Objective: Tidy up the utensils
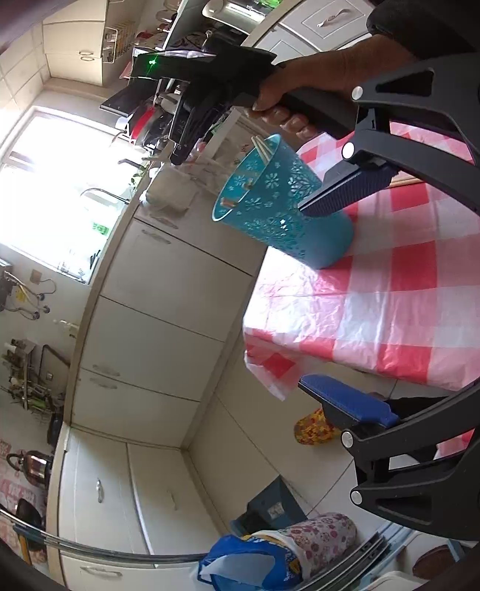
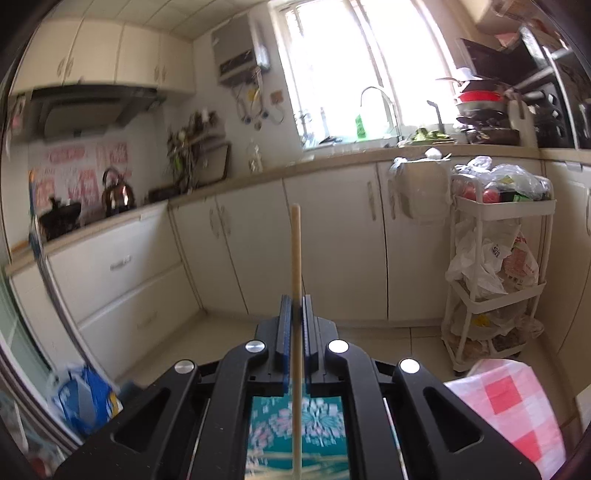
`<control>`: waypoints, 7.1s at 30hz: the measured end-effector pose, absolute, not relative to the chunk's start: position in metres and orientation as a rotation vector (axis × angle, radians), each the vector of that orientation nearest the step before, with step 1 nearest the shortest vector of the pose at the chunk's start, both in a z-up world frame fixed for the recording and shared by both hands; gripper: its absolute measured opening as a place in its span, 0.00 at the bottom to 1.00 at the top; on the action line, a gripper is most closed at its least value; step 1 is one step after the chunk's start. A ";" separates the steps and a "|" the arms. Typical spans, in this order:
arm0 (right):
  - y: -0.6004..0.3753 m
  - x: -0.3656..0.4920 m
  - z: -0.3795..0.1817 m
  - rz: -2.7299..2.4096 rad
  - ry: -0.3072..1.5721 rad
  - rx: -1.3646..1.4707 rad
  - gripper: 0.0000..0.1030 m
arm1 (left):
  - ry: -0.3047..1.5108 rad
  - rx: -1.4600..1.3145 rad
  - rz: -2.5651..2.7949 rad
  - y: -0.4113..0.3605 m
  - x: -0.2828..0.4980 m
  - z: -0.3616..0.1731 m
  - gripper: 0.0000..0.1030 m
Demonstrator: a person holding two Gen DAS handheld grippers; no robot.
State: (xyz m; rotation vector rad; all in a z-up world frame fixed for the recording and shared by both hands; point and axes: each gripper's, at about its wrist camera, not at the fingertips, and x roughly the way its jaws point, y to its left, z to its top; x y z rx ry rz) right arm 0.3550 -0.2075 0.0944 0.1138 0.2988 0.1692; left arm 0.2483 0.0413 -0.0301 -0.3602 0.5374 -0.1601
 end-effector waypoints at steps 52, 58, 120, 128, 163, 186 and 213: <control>-0.297 0.183 -0.080 0.061 0.884 0.153 0.08 | 0.972 0.177 -0.359 -0.177 0.287 -0.109 0.53; -0.290 0.183 -0.080 0.064 0.886 0.112 0.08 | 0.964 0.181 -0.418 -0.171 0.280 -0.116 0.05; -0.310 0.194 -0.089 0.149 0.881 0.325 0.06 | 0.220 -0.386 -0.174 -0.090 0.411 0.072 0.04; -0.311 0.194 -0.089 0.148 0.881 0.325 0.06 | 0.285 -0.315 -0.189 -0.095 0.409 0.054 0.05; -0.264 0.249 0.097 0.323 0.292 0.323 0.06 | 0.693 -0.306 -0.221 -0.021 0.273 -0.100 0.87; -0.218 0.316 0.068 0.213 0.384 0.182 0.23 | 0.702 -0.398 -0.226 -0.010 0.276 -0.105 0.91; -0.243 0.094 -0.039 0.078 0.740 0.279 0.64 | 0.717 -0.124 -0.134 0.001 0.166 -0.054 0.92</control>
